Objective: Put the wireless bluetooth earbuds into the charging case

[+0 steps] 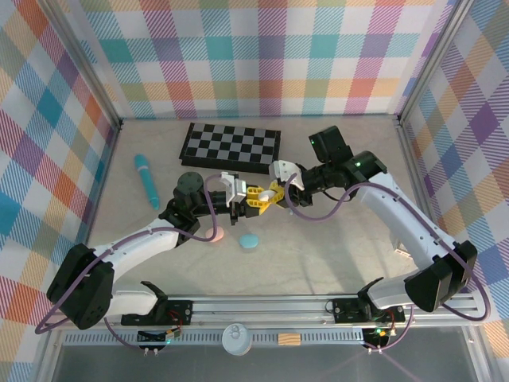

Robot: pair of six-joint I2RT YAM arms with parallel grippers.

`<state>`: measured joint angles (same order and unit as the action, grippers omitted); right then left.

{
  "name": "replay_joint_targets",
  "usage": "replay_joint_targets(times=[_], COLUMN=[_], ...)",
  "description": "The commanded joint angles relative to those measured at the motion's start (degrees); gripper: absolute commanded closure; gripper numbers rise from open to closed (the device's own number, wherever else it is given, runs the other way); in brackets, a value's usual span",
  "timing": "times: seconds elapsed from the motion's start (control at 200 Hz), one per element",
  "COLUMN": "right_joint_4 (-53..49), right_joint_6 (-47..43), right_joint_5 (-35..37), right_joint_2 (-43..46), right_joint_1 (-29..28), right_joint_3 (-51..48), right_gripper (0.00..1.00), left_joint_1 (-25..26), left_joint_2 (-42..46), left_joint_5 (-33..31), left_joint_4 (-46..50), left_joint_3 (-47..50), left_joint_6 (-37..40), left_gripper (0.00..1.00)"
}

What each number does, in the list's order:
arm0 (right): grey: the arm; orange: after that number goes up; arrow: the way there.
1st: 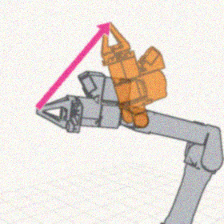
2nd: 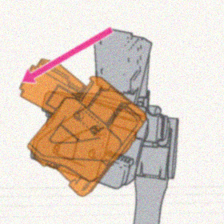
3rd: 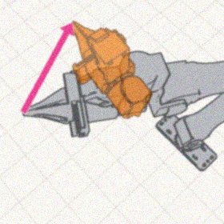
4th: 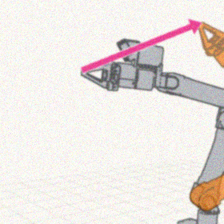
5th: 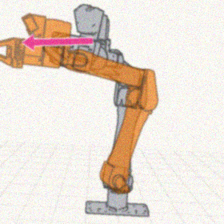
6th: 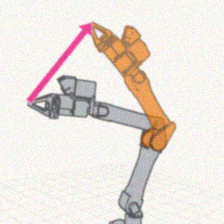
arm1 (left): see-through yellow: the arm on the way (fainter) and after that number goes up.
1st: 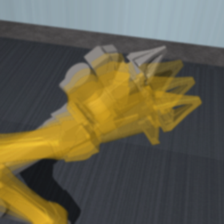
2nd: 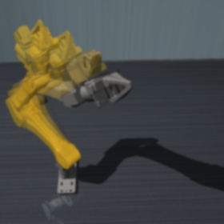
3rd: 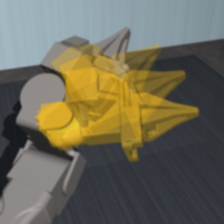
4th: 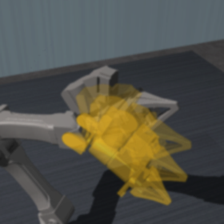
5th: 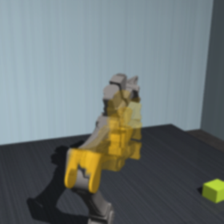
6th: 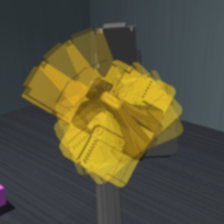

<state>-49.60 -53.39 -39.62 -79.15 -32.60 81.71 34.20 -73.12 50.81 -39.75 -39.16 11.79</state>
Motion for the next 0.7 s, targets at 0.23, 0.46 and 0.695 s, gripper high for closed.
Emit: replay_joint_targets(times=[0.23,0.46,0.695], right_joint_4=[5.5,17.6,32.2], right_joint_6=[4.0,20.6,55.9], right_joint_5=[-2.0,3.6,11.7], right_joint_2=[1.3,1.8,-7.6], right_joint_1=[1.7,8.7,14.6], right_joint_3=[-2.6,-10.6,-17.0], right_gripper=[0.77,0.77,0.78], left_joint_1=[-0.8,-0.7,1.3], left_joint_2=[0.7,3.2,-0.4], left_joint_5=[-7.0,-17.2,-24.4], left_joint_4=[-4.7,-3.0,-0.9], left_joint_3=[3.0,8.8,10.4], left_joint_6=[-0.1,3.1,6.5], left_gripper=[0.27,0.0,0.0])
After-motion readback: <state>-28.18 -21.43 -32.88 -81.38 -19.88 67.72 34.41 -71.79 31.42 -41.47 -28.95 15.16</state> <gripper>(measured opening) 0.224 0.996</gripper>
